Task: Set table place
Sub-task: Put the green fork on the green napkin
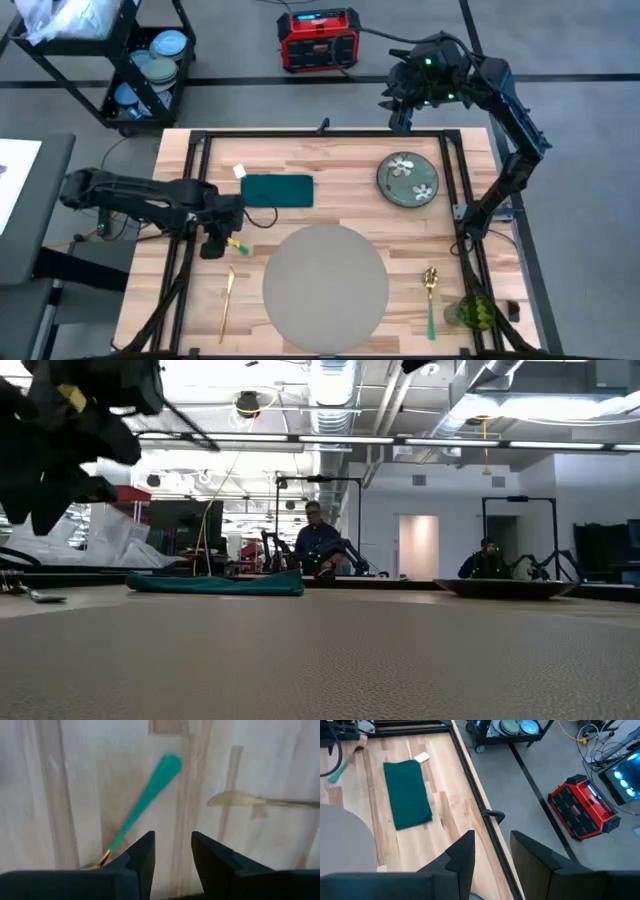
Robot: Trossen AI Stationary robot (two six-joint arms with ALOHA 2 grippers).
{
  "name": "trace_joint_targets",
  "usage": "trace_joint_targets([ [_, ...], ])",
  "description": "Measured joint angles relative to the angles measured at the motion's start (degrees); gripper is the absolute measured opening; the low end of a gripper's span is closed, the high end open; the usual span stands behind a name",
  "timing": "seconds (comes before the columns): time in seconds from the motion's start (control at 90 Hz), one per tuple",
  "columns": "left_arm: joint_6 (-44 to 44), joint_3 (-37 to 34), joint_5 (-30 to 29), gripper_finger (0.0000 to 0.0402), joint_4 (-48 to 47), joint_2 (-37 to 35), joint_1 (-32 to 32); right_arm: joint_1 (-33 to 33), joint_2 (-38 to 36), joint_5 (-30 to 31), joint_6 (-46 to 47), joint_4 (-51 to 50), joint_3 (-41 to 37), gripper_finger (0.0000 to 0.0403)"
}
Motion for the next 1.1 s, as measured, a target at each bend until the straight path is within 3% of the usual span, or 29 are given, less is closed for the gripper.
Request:
trace_joint_targets([
  [0.156,0.28,3.42,0.75,0.0114,4.38,6.52,-0.04,-1.06,0.0,-0.01,-0.18,0.02,0.0,0.0113],
  [0.267,3.91,6.72,-3.22,0.0114,1.44,11.16,0.94,-1.84,-0.02,-0.03,-0.53,-0.15,0.0,0.0113],
  [0.422,13.0,11.34,-2.45,0.0114,3.44,15.34,9.2,-3.55,-0.02,-0.08,-3.76,-0.01,-0.02,0.0113],
  [0.578,2.29,11.52,1.6,0.0114,7.31,14.78,20.46,-5.29,-0.02,-0.07,-4.03,-0.06,-0.02,0.0113],
  [0.689,-2.46,8.84,3.71,0.0114,3.57,11.54,20.5,-6.67,0.0,-0.1,-4.4,-0.47,-0.02,0.0113],
  [0.767,-18.01,6.61,2.48,0.0114,6.96,9.85,18.4,-7.78,-0.02,-0.44,-4.47,-1.07,-0.02,0.0113],
  [0.822,-34.95,4.34,-3.28,0.0114,10.97,8.03,16.99,-8.44,0.0,-1.45,-4.38,-1.91,-0.02,0.0113],
  [0.944,-70.83,0.42,-14.99,0.0114,10.23,2.18,13.11,-9.44,-0.01,-3.57,-3.61,-3.18,-0.02,0.0113],
  [1.1,-106.37,-3.98,-16.99,0.0114,10.22,-5.4,4.31,-10.26,0.0,-4.59,-4.28,-3.44,-0.02,0.0113],
])
